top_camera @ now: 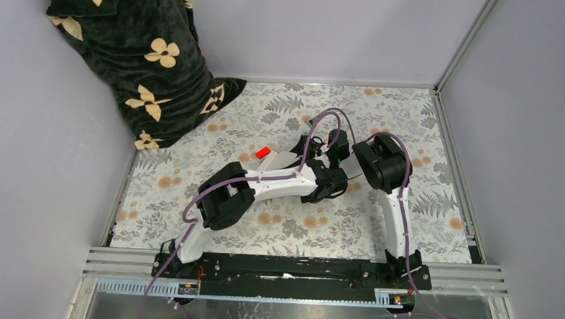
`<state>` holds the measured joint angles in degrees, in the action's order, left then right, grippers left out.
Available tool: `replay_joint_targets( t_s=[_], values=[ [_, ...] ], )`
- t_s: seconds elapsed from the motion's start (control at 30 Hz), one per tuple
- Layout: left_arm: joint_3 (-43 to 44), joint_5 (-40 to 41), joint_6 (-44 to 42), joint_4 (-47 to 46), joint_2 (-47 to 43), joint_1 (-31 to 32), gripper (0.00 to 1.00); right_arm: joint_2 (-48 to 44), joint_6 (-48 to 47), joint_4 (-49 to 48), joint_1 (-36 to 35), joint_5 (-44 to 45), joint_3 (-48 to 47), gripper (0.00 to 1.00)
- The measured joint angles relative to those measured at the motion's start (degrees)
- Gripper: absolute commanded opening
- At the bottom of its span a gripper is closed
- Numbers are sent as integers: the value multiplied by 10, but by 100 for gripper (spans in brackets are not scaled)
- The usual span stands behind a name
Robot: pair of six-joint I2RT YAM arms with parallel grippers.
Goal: Fold the paper box
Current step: Fold the paper box at the center of the board.
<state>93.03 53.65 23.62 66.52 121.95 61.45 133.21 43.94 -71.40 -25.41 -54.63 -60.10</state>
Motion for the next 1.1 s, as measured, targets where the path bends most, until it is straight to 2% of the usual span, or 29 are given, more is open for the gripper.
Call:
replay_joint_targets(
  t_s=[0.2,0.57,1.1],
  values=[
    [-7,-6,-2,-9,-9,0,11,6,-11,-21,-4,-18,-1,59],
    [-25,-8,-14,-29,-23,-2,11,9,-73,40,-11,-38,-36,59],
    [-44,-18,-19,-34,-36,-11,10,3,-174,120,-40,0,-61,39]
  ],
)
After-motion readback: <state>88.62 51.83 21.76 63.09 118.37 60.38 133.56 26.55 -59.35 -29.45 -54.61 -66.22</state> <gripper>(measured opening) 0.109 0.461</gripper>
